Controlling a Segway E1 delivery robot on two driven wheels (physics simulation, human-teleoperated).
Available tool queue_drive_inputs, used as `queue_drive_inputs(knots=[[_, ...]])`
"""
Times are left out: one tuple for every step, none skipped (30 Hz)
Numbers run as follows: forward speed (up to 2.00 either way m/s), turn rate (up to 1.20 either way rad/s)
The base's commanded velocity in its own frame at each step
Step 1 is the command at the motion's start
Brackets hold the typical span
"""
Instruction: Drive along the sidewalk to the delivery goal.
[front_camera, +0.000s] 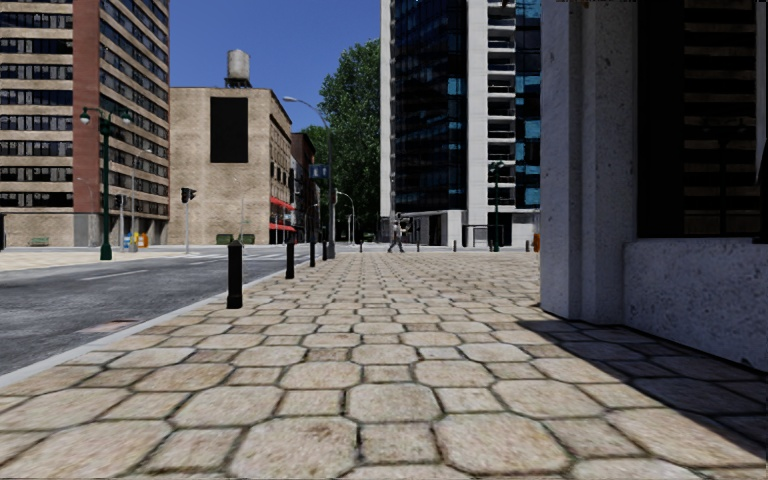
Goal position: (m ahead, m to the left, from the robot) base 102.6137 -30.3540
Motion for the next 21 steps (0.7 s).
queue_drive_inputs(knots=[[2.00,0.00],[2.00,0.00],[2.00,0.00],[2.00,0.00],[2.00,0.00],[2.00,0.00],[2.00,0.00],[2.00,0.00],[2.00,0.00],[2.00,0.00],[2.00,0.00],[2.00,0.00],[2.00,0.00],[2.00,0.00],[2.00,0.00],[2.00,0.00],[2.00,0.00],[2.00,0.00],[2.00,0.00],[2.00,0.00],[2.00,0.00]])
